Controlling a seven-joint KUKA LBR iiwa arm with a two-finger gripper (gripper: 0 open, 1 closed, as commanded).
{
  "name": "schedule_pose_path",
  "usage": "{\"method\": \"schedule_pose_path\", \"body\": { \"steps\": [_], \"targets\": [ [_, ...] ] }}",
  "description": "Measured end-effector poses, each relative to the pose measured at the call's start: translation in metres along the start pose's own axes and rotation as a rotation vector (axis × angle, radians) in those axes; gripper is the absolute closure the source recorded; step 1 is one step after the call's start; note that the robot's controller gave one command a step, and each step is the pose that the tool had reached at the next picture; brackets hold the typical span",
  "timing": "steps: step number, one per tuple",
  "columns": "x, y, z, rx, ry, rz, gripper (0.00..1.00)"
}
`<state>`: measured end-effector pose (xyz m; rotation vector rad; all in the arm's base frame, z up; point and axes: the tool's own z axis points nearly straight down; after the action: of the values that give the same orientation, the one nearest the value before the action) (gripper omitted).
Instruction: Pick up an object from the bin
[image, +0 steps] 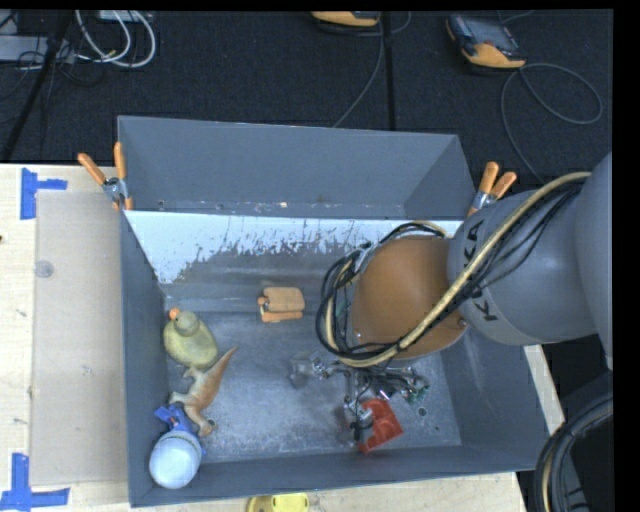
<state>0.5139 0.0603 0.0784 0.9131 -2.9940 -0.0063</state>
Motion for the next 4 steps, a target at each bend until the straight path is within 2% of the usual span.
{"method": "schedule_pose_path", "body": {
  "steps": [1,2,3,4],
  "targets": [
    [0.004,-0.010,-0.034,0.005,-0.008,-0.046,0.00],
    [0.024,-0.026,-0.040,0.002,-0.006,0.177,0.00],
    [0.033,-0.041,-0.042,0.002,-0.004,0.206,0.00],
    [0.044,-0.048,-0.034,0.003,-0.005,-0.080,0.00]
  ]
}}
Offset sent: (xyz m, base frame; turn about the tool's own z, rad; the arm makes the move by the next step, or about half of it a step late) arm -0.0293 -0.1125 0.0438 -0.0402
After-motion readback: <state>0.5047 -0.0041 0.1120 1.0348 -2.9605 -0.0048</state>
